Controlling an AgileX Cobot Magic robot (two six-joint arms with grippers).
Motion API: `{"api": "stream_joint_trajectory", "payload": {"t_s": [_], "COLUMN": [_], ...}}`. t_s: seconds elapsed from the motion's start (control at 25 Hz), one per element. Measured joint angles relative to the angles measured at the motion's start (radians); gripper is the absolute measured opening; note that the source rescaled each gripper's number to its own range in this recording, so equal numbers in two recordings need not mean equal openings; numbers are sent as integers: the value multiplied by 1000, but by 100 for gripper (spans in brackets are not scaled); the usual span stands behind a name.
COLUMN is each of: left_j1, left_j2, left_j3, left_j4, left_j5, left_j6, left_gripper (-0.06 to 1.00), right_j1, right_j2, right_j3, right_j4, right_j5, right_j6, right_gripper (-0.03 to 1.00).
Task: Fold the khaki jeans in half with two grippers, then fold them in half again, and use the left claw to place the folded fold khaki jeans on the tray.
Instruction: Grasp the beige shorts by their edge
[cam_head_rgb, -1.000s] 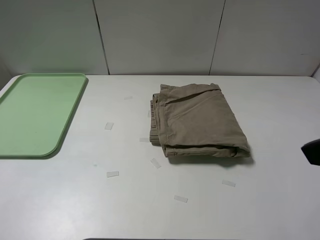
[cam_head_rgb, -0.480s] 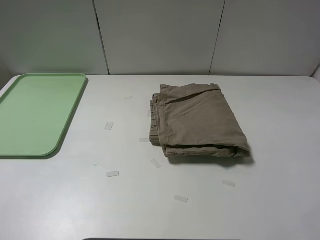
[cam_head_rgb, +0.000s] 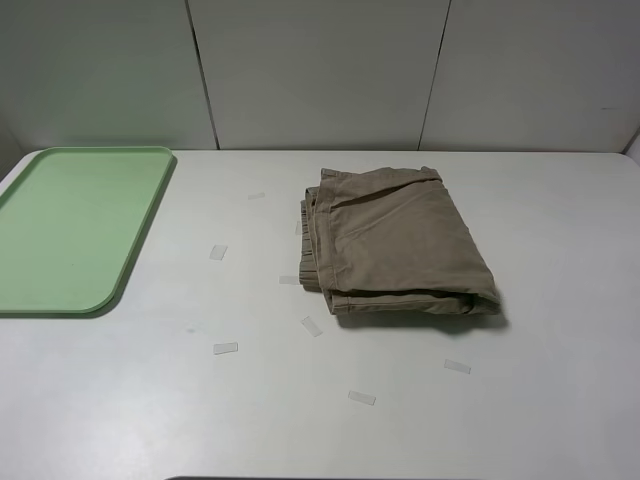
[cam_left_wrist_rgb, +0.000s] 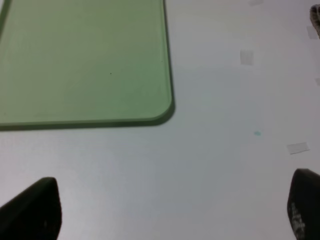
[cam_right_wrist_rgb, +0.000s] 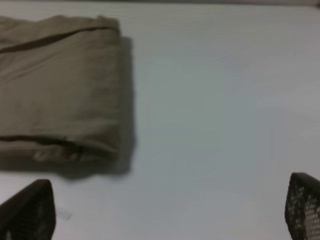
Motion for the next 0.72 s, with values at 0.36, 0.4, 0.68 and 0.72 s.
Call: {"api": "stream_joint_trajectory", "payload": {"t_s": [0.36,0.4,0.68,0.72], "left_j1": [0,0,0,0], "left_j2": [0,0,0,0], "left_j3": [0,0,0,0], "left_j4": [0,0,0,0], "left_j5": [0,0,0,0], "left_j6": [0,0,0,0], "left_gripper": [89,89,89,89], "right_j1": [-48,-48,-48,-48], "right_j2": [-26,-26,-26,-26], "right_j3": [4,4,4,4], "right_j4": [15,15,15,15], "right_j5": [0,0,0,0], "right_j6": [-19,-20,-22,-22], "right_gripper": [100,100,100,100]}}
